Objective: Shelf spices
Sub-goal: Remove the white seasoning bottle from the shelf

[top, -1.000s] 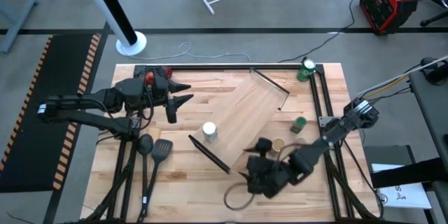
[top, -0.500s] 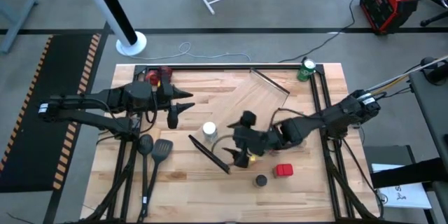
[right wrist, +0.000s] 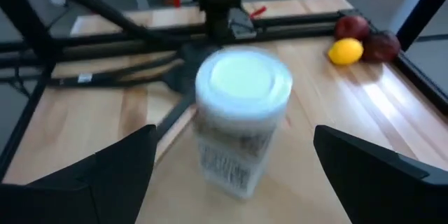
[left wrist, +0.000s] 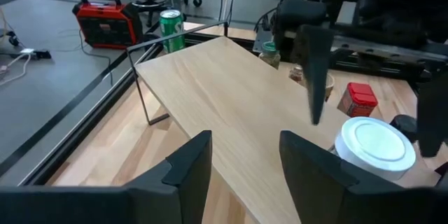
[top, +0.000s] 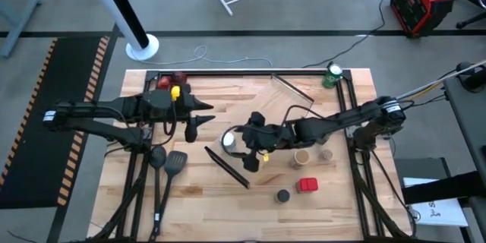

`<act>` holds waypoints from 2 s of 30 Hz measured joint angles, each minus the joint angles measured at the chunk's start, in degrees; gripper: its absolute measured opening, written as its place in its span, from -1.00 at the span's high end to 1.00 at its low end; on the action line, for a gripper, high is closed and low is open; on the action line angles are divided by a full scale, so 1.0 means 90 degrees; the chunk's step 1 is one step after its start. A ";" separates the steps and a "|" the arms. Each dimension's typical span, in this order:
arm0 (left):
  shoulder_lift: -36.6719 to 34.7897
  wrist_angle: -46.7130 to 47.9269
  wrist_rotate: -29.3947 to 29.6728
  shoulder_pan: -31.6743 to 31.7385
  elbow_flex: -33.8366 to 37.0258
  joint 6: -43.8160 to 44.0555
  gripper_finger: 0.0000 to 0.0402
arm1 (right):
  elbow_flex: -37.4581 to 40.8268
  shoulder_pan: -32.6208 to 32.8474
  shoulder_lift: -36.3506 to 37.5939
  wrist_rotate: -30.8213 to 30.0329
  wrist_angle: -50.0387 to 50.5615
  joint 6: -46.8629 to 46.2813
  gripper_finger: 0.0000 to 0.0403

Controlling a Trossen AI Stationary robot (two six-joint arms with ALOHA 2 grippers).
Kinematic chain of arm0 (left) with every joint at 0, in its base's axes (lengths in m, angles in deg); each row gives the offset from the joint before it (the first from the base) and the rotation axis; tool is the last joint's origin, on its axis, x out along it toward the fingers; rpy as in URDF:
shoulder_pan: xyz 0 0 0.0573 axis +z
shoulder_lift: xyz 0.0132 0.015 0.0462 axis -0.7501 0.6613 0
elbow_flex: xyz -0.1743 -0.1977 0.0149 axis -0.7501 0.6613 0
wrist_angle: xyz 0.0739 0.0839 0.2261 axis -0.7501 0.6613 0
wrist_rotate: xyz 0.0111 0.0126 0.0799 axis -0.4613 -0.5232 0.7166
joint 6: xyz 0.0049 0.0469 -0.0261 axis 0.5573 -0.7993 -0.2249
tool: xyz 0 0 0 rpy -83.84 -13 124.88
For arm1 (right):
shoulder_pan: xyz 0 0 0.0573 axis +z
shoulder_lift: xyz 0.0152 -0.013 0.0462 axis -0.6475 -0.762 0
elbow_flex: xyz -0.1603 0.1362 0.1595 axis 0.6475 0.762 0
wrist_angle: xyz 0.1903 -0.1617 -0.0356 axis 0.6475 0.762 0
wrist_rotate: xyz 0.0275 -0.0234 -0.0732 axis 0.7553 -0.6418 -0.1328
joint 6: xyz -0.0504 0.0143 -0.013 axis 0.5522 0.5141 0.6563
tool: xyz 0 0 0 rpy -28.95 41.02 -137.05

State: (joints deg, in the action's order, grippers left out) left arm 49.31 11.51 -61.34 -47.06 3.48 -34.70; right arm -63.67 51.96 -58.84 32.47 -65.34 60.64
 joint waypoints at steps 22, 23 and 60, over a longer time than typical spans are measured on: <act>-0.0012 0.0117 -0.0161 0.0000 0.0000 0.0051 0.22 | -0.0015 -0.0329 -0.0407 0.0123 -0.1063 0.0071 -0.69; -0.0012 0.0109 -0.0162 0.0000 0.0000 0.0051 0.22 | -0.0015 -0.0344 -0.0407 0.0229 -0.1057 0.0074 -0.64; -0.0013 0.0090 -0.0163 0.0000 0.0000 0.0075 0.27 | -0.2604 -0.0435 -0.0252 0.0267 0.2611 0.0678 0.08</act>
State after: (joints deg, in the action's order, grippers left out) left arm 49.20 12.33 -62.81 -47.06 3.48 -34.03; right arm -87.11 48.04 -61.11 34.88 -41.85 66.75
